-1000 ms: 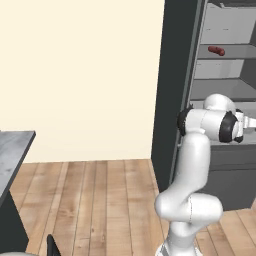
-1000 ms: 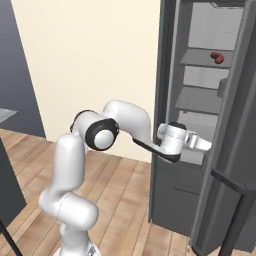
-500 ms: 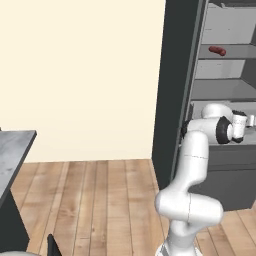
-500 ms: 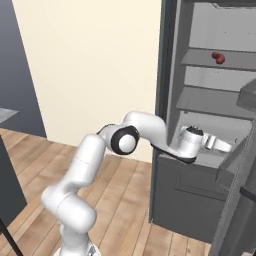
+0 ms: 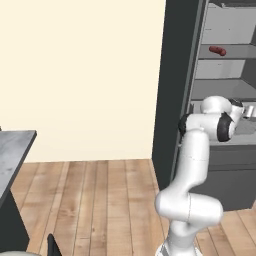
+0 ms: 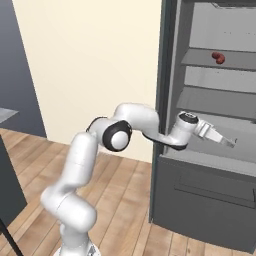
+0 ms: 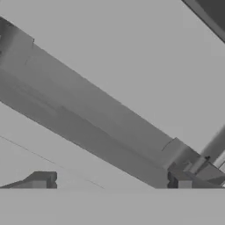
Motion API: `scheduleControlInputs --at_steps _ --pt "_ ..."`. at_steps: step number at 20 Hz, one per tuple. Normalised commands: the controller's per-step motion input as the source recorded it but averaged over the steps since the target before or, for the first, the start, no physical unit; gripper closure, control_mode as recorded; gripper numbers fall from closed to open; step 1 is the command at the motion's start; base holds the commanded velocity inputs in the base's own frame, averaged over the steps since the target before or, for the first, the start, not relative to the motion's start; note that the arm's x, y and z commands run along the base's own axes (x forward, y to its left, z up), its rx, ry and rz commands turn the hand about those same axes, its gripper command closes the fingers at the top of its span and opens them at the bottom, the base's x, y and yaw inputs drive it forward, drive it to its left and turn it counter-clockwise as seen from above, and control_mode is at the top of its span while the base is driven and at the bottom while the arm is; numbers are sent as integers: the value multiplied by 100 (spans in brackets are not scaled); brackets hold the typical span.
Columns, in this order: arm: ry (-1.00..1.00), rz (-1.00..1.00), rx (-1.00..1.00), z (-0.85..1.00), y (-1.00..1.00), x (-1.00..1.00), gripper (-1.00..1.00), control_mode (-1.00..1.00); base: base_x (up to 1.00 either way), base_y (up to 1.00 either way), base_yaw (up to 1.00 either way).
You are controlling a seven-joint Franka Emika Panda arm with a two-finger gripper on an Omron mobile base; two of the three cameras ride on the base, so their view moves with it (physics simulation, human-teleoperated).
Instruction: Move the hot dog bun to the plate on the dining table and place the condiment next to that plate. Then navigate to the fridge and take the sausage and place it on the plate as well.
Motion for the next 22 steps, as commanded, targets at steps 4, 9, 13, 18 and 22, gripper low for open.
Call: scheduleControlInputs --at_steps 4,9,13,18,22 --pt "-4 8 0 84 100 -92 -100 -100 0 0 0" --pt "3 14 0 85 100 -84 -100 -100 0 0 0" --pt "7 16 1 82 100 -69 -100 -100 0 0 0" --pt "10 14 12 68 100 -33 -100 -100 0 0 0" --pt "11 11 34 31 100 -21 -100 -100 0 0 0"
